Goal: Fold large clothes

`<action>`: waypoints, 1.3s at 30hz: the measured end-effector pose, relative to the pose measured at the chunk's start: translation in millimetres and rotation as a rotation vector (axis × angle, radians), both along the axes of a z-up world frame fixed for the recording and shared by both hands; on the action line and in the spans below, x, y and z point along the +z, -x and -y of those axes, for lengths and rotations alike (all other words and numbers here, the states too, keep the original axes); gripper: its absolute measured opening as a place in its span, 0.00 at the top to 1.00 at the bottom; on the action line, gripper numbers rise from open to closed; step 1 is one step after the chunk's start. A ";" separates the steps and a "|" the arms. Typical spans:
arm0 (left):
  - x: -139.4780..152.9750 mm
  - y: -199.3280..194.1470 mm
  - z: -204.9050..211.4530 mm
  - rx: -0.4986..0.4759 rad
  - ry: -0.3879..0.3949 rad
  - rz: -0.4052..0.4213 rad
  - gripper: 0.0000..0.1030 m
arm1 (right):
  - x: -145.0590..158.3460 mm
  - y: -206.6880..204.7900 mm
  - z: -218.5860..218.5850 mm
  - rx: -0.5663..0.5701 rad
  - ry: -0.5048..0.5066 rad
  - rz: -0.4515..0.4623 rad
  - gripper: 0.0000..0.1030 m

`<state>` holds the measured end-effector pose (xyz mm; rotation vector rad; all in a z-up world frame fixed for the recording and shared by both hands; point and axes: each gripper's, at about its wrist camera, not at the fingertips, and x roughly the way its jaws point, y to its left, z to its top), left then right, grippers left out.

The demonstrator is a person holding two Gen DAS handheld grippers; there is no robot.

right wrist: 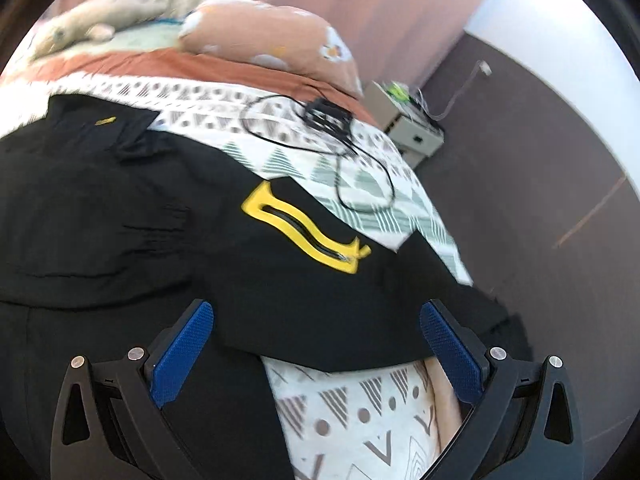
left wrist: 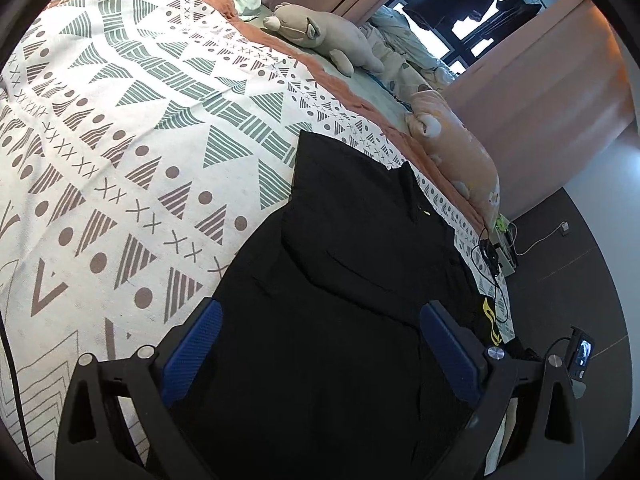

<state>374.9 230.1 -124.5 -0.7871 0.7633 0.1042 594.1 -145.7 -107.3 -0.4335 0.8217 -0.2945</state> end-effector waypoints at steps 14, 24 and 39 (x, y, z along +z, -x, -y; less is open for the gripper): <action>-1.7 -23.5 33.7 0.007 -0.115 0.010 0.01 | 27.0 30.5 162.5 -0.120 -0.453 0.086 0.19; -12.9 -45.9 33.7 0.023 -0.114 0.019 0.01 | 6.9 26.1 246.7 -0.232 -0.690 0.112 0.55; -5.3 -31.1 19.8 0.043 -0.063 0.057 0.01 | 61.7 43.6 188.8 -0.070 -0.653 0.283 1.00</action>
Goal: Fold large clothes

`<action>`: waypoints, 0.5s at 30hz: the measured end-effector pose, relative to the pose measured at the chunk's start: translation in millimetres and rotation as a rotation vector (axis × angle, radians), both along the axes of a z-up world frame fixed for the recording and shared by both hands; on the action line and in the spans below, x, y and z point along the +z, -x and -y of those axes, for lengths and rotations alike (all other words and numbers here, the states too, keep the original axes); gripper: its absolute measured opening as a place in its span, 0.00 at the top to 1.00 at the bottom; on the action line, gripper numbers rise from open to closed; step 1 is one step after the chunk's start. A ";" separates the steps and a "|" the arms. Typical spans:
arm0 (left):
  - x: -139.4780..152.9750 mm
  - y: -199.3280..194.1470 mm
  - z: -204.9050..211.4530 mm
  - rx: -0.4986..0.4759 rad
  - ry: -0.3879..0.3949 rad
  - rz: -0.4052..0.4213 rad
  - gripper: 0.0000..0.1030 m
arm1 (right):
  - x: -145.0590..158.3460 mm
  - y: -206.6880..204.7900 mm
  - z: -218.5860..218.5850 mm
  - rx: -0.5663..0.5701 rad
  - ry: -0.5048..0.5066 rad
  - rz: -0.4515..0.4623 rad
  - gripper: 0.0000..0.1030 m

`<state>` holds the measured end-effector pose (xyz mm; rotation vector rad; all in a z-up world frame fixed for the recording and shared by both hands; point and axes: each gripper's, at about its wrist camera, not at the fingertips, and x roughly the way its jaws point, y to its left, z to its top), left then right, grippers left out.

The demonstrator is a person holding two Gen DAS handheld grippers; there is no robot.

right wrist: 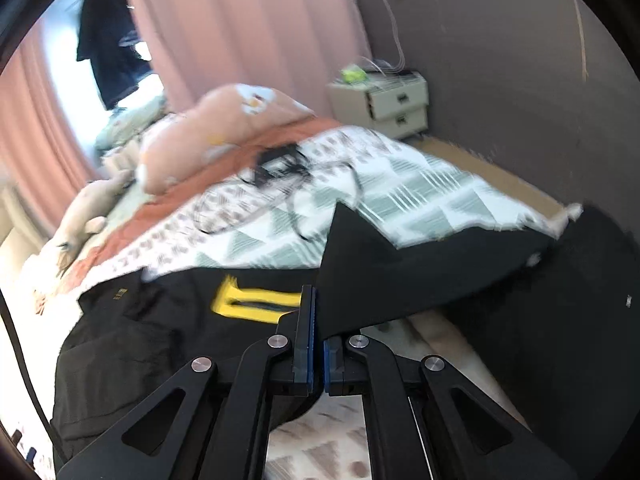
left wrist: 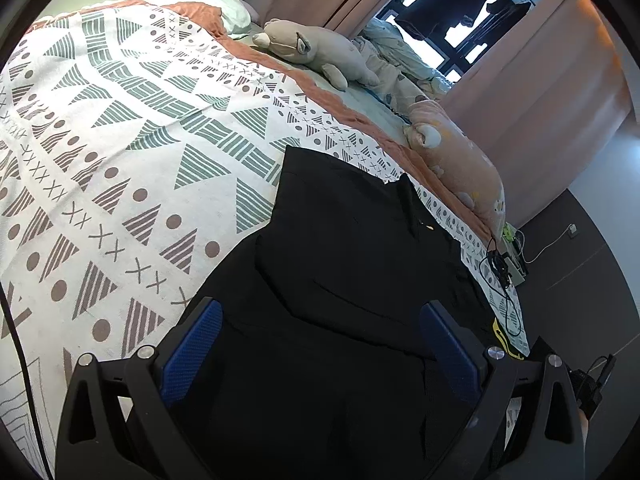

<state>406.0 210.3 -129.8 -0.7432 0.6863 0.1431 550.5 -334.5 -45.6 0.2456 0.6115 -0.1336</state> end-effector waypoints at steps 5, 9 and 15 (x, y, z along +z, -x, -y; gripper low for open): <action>5.7 5.2 -5.9 -0.006 0.034 0.029 0.01 | 34.5 20.3 -49.5 0.079 0.027 0.066 1.00; 9.5 9.6 -13.4 -0.005 0.069 0.057 0.01 | 53.0 36.7 -89.2 0.142 0.036 0.098 1.00; 13.6 15.6 -21.4 -0.003 0.099 0.081 0.01 | 62.4 52.9 -131.4 0.220 0.050 0.110 1.00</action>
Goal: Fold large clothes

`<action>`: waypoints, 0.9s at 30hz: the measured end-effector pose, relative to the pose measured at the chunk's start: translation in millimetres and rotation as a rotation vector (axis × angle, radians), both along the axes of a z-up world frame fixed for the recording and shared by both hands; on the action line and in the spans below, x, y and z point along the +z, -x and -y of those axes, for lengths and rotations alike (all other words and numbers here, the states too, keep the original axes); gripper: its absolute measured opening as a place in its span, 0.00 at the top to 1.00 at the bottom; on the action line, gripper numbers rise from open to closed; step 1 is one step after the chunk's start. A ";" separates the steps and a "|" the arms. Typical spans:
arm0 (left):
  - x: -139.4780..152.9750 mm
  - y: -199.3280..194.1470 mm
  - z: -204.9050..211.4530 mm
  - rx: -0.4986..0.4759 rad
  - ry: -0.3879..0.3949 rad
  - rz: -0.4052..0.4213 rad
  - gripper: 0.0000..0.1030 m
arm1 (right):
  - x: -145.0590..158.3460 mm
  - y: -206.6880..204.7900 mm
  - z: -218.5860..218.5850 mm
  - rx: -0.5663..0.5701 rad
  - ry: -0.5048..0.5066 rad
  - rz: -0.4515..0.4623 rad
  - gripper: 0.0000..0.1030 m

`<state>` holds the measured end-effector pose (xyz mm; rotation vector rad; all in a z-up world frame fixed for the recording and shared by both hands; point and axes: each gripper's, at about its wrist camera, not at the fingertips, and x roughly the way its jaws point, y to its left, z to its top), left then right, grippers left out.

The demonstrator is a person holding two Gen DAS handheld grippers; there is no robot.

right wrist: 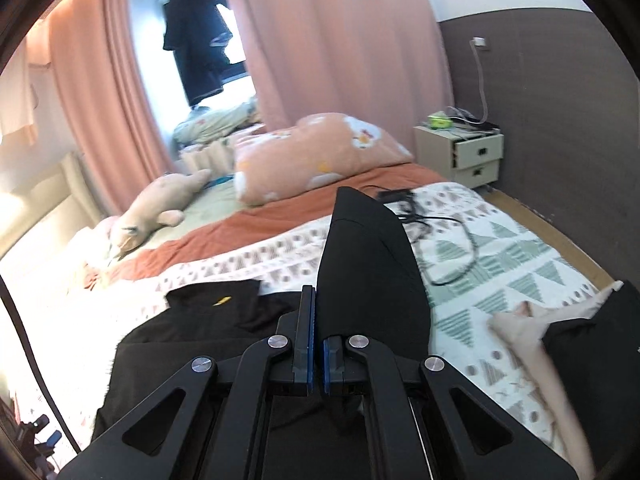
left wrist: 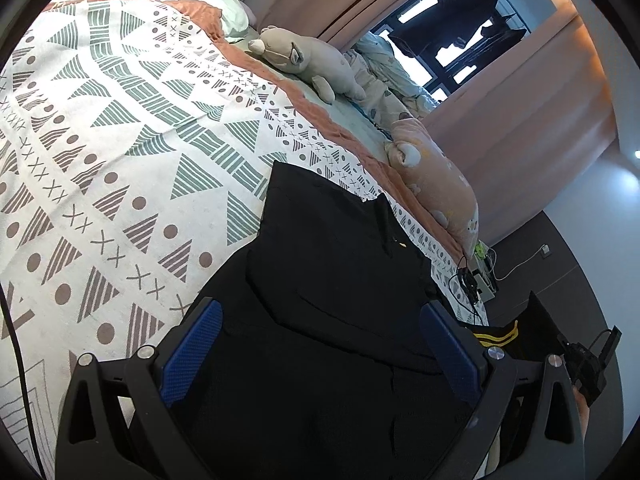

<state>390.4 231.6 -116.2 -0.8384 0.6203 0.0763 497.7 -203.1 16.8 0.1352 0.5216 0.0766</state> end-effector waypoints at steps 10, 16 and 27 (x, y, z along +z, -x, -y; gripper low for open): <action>-0.6 4.8 -12.9 -0.001 0.048 0.017 0.01 | -19.4 -22.0 -52.1 0.096 -0.033 -0.055 1.00; -2.2 6.0 -17.2 0.006 0.068 0.022 0.01 | -50.2 -47.5 -75.5 0.142 -0.140 -0.112 1.00; -4.0 -2.6 -6.0 -0.013 0.029 -0.009 0.01 | -191.9 -84.2 -62.0 0.176 -0.530 -0.414 0.18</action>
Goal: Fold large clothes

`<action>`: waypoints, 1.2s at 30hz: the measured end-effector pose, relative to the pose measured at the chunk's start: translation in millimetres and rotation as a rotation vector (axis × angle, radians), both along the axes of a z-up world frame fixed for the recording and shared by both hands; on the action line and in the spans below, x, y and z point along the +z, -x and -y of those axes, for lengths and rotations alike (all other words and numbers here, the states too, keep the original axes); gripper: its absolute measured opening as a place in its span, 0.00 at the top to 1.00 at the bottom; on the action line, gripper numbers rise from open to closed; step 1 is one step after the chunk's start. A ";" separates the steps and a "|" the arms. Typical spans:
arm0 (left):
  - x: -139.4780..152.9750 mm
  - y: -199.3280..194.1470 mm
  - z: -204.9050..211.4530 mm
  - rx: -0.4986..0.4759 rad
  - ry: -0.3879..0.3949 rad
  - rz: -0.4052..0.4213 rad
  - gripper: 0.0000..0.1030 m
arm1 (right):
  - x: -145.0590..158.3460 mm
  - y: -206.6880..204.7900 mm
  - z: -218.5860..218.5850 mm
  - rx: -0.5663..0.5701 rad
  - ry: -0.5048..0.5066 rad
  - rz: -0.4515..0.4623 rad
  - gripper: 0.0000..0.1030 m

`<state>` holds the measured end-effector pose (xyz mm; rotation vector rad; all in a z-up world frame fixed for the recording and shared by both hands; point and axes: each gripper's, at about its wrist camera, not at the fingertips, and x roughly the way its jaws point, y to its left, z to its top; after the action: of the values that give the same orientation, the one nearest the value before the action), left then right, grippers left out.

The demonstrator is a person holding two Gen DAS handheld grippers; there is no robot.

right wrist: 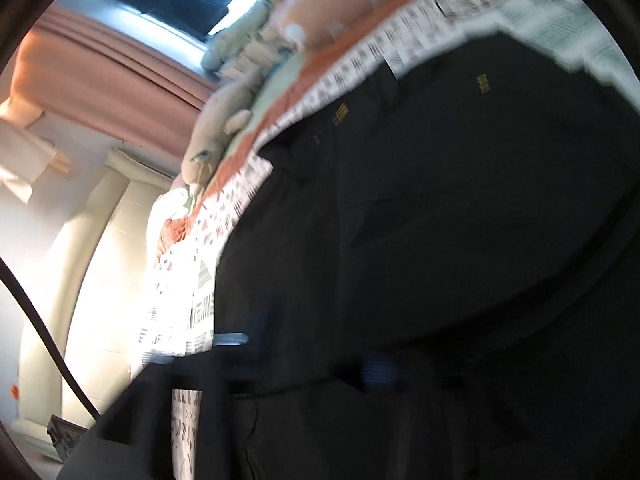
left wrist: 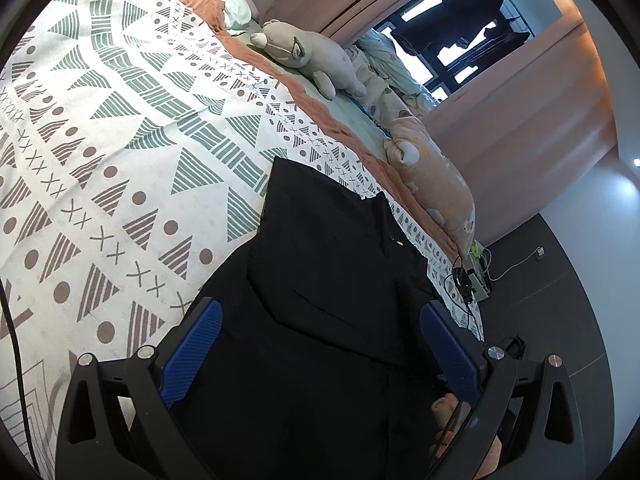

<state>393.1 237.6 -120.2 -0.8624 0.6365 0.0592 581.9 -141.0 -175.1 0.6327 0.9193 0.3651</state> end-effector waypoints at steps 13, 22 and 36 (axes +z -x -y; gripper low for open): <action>-5.3 -13.5 26.3 -0.040 -0.089 -0.058 0.01 | -1.3 10.1 130.3 -0.191 -0.100 0.006 0.15; -14.2 -16.4 26.3 -0.024 -0.117 -0.100 0.01 | -7.7 -13.1 207.3 -0.323 -0.128 0.019 0.34; -17.6 -13.4 18.0 -0.007 -0.099 -0.103 0.01 | 29.9 -1.0 141.0 -0.236 -0.020 0.161 0.97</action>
<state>406.5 219.6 -137.8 -0.7649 0.7275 0.1283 582.9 -282.1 -145.1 0.7115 0.6796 0.2103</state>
